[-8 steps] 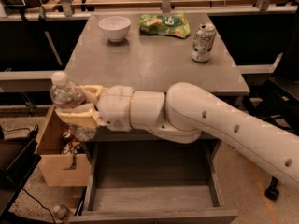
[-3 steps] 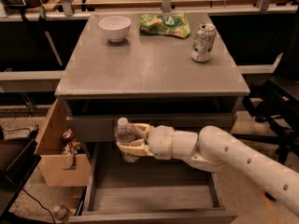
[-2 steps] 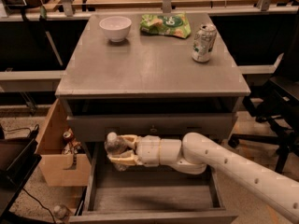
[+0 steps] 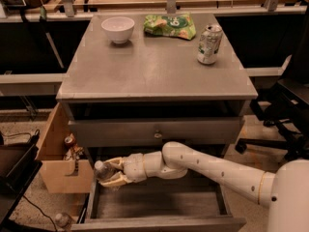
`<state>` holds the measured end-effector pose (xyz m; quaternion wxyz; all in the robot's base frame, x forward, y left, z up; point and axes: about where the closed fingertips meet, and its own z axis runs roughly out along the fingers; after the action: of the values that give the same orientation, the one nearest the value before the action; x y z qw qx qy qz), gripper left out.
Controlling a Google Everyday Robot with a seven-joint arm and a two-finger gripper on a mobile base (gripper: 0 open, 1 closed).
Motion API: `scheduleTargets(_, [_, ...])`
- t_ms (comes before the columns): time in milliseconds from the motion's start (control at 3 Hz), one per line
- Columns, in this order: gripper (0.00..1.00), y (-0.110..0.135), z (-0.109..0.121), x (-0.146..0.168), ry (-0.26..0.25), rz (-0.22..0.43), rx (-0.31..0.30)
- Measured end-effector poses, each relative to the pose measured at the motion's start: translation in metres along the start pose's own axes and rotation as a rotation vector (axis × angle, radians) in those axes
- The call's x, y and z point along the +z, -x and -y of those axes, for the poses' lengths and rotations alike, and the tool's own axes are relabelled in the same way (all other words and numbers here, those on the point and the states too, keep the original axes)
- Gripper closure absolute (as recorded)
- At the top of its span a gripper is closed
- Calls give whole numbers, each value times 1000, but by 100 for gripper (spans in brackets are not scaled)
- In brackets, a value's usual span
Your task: Place water bottle into middle drawer
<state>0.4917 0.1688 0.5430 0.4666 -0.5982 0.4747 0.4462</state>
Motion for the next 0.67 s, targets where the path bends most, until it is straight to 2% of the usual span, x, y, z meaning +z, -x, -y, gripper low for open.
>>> scheduleTargets(333, [100,-25,-12,7,7,10,12])
scheduleTargets(667, [100,-43,-27,-11,-78,5,31])
